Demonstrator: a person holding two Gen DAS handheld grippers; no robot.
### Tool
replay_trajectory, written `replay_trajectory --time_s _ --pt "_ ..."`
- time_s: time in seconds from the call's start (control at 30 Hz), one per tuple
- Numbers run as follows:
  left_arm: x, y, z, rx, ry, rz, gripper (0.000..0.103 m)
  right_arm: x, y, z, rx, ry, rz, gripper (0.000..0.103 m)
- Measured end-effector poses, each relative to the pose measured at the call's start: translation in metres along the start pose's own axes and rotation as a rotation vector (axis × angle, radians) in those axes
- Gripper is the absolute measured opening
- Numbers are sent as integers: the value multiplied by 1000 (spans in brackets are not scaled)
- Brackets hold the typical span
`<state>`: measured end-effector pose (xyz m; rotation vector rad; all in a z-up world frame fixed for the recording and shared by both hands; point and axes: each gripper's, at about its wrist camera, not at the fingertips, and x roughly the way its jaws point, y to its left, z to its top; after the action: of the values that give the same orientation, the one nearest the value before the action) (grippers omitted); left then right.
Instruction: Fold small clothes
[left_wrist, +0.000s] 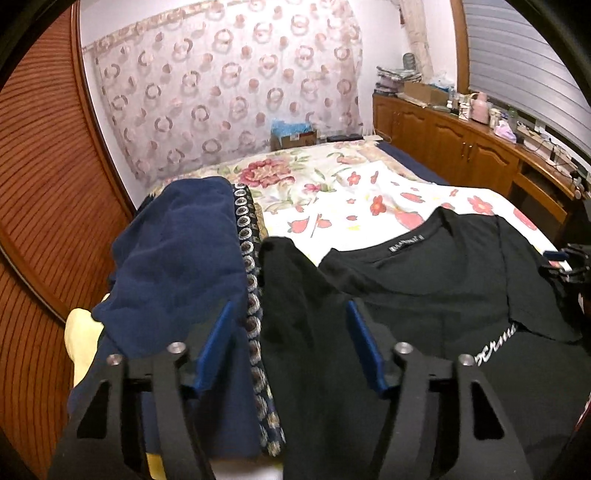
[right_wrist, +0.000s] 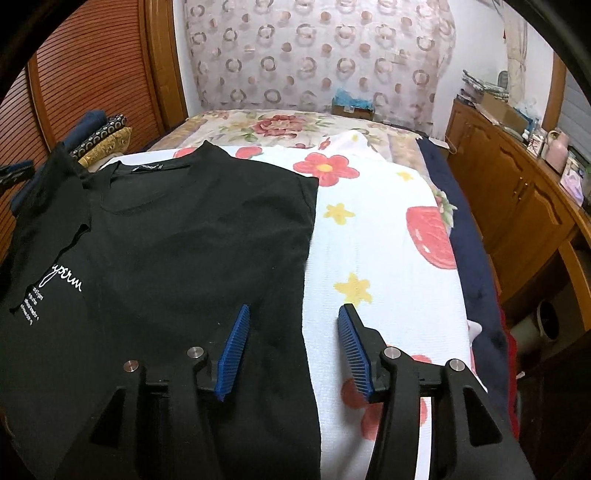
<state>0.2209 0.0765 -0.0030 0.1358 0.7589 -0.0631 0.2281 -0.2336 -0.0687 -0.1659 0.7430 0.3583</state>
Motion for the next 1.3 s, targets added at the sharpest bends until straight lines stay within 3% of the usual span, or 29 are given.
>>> replay_trajectory --time_s 0.17,0.33,0.47,0.53,0.57,0.83,1.1,1.3 --pt "23 6 16 -12 54 4 61 2 -3 -3 7 0 -6 57" --pt "35 3 25 -6 83 -7 46 5 -8 -4 11 0 -5 58" --pt "46 0 29 27 119 13 45 7 -16 -2 9 0 -3 58" --pt "48 0 30 37 126 15 29 8 -15 -2 8 0 -4 59" --pt "47 1 30 35 123 16 6 8 -16 -2 8 0 -4 59" --pt "-19 22 39 -52 -88 42 6 9 -20 -2 9 0 0 59" --pt "-36 33 34 -68 -114 5 6 9 -28 28 -14 -1 27 59" --pt "-31 29 27 -76 -103 -22 6 38 -37 63 13 26 49 59"
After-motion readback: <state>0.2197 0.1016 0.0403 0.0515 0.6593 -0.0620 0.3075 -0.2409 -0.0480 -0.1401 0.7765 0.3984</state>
